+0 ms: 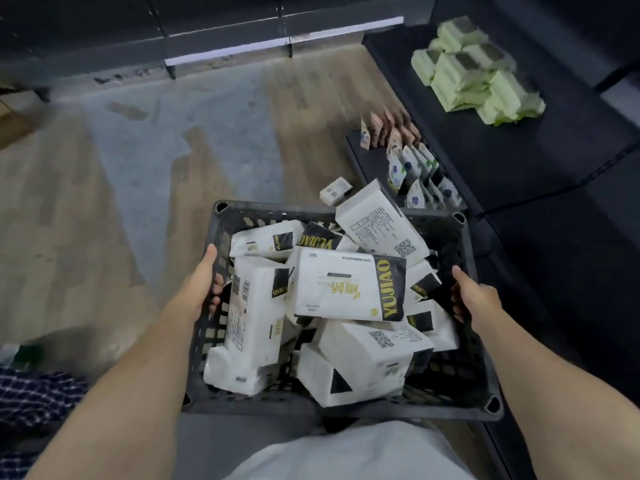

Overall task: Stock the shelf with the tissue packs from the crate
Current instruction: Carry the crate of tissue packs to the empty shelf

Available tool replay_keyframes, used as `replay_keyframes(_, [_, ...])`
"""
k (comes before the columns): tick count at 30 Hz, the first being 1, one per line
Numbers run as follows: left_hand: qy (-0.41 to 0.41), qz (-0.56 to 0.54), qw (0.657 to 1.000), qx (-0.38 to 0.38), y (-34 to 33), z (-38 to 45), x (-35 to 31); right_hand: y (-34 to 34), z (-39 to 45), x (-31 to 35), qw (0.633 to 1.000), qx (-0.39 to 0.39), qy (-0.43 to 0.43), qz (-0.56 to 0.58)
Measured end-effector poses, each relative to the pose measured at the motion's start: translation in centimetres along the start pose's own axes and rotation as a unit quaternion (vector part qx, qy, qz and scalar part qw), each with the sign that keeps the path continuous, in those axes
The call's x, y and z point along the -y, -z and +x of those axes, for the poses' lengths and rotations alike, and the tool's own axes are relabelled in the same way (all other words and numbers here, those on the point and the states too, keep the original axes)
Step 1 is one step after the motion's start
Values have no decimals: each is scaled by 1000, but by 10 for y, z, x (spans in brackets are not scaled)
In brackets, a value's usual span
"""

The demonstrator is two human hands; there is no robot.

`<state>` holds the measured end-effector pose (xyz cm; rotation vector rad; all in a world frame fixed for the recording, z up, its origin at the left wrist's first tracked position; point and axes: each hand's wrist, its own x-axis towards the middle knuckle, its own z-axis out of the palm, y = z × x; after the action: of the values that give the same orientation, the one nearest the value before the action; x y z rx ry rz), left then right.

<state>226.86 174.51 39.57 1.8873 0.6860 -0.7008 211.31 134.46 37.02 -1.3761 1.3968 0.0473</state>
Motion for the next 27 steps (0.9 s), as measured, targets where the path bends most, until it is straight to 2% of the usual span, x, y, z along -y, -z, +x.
replay_keyframes(7, [-13,92,993,70,-66,77,-117,5,52,28,993,-54,-80,70])
replay_keyframes(13, [-38,162,976,143,-132,105,-188,24,57,23,973,-111,-123,160])
replay_keyframes(19, [-60,254,946,193,-202,119,-234,34,41,-8,936,-185,-167,249])
replay_keyframes(27, [-65,352,896,264,-289,143,-255,21,32,-57,873,-266,-234,336])
